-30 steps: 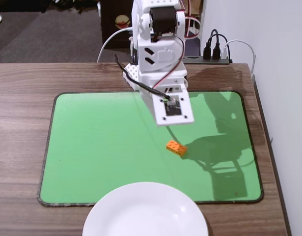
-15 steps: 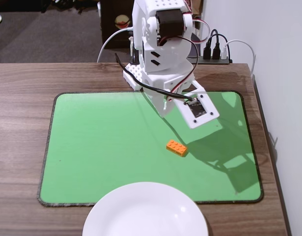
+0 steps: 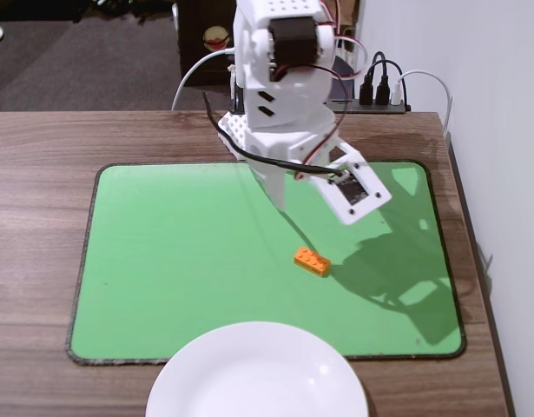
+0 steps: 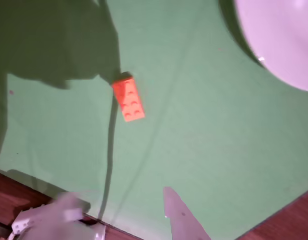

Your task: Grasp a lego block and put it on the plate.

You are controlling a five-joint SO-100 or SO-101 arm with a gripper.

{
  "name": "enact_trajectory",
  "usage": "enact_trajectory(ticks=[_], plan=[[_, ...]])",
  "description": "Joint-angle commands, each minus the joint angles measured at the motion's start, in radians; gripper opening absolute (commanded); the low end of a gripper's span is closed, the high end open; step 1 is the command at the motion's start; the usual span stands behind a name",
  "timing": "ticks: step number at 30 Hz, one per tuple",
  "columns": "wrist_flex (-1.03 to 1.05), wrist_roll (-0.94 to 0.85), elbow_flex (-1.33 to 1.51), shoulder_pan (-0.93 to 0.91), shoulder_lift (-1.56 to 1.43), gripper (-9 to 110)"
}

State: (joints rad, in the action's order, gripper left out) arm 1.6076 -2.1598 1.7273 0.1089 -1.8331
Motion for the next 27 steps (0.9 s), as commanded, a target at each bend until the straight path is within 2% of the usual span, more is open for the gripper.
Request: enact_trajectory(ticks=[1, 7, 19, 27], plan=[[-0.008, -0.021, -0.048, 0.0, -0.029, 41], [-0.006, -0.049, -0.029, 0.003, -0.009, 50], [-0.08, -0.118, 0.031, -0.009, 0.02, 51], [-0.238, -0.138, 0.164, -0.009, 0.044, 51]])
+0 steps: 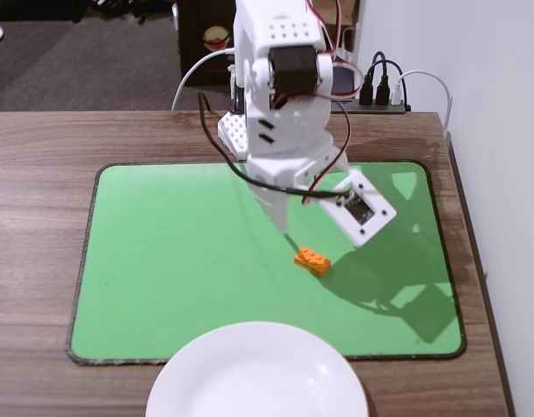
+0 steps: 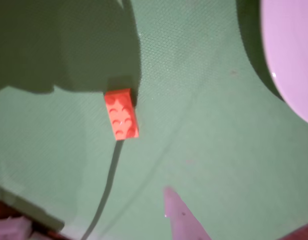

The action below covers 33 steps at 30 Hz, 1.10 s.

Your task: Grasp a lego block and put it on the plate.

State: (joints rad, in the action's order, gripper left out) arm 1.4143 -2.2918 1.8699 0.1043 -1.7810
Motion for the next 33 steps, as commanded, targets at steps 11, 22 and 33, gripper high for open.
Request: enact_trajectory(ticks=[11, 22, 33], plan=[[-0.247, 0.003, 0.172, 0.011, 0.061, 50], [-0.341, 0.054, 0.178, 0.051, 0.135, 50], [-0.344, 0.081, 0.175, 0.081, 0.141, 45]])
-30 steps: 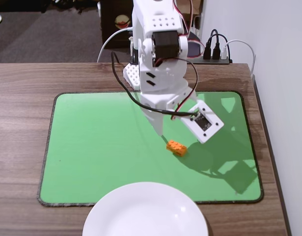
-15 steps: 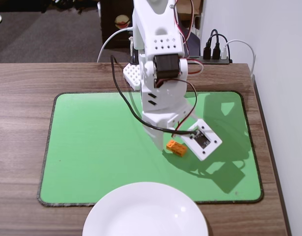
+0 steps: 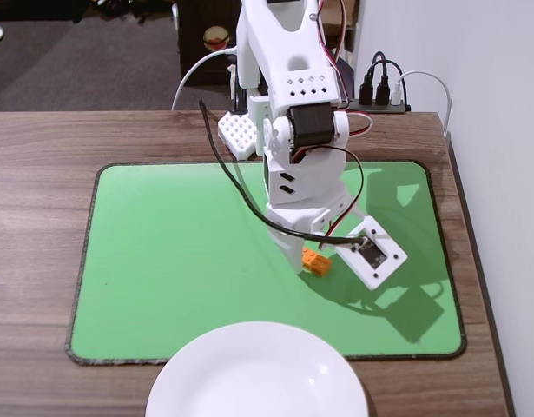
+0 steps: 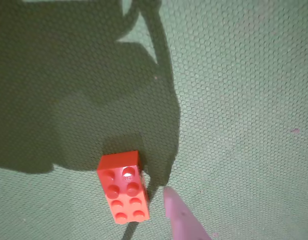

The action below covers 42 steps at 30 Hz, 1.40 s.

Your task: Grasp a lego block and put it on the plate.

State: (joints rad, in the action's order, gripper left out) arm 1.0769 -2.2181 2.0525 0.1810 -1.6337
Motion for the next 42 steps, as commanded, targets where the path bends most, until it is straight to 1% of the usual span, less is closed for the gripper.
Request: enact_trajectory(ticks=[1, 9, 12, 18, 21, 35, 42], plan=[[-0.006, 0.009, -0.008, 0.005, -0.006, 42], [-0.011, 0.017, -0.008, 0.006, 0.003, 32], [-0.012, 0.025, -0.009, 0.008, 0.006, 25], [-0.017, 0.032, -0.012, 0.008, 0.009, 21], [-0.018, 0.037, -0.015, 0.009, 0.009, 16], [-0.02, 0.049, -0.017, 0.031, 0.02, 5], [-0.02, 0.058, -0.018, 0.034, 0.018, 5]])
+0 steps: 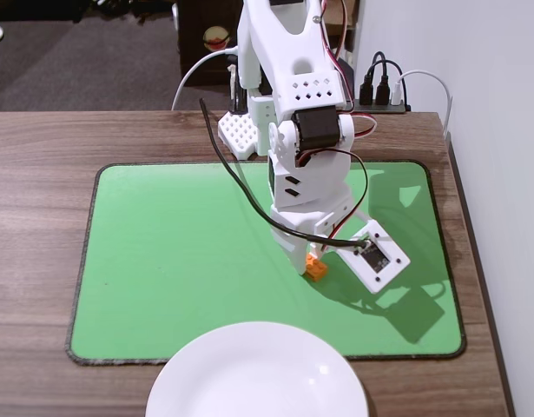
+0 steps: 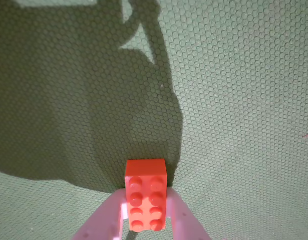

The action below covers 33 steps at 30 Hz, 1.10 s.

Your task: Grasp a lego block and put it on the plate.

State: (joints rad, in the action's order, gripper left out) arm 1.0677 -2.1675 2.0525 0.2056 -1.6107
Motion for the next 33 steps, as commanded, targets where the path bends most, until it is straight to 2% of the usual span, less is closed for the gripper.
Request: enact_trajectory(ticks=[1, 13, 33], plan=[[-0.011, 0.008, -0.018, 0.009, -0.006, 5], [0.031, 0.046, -0.052, 0.005, -0.071, 5], [0.051, 0.249, -0.118, -0.032, -0.311, 5]])
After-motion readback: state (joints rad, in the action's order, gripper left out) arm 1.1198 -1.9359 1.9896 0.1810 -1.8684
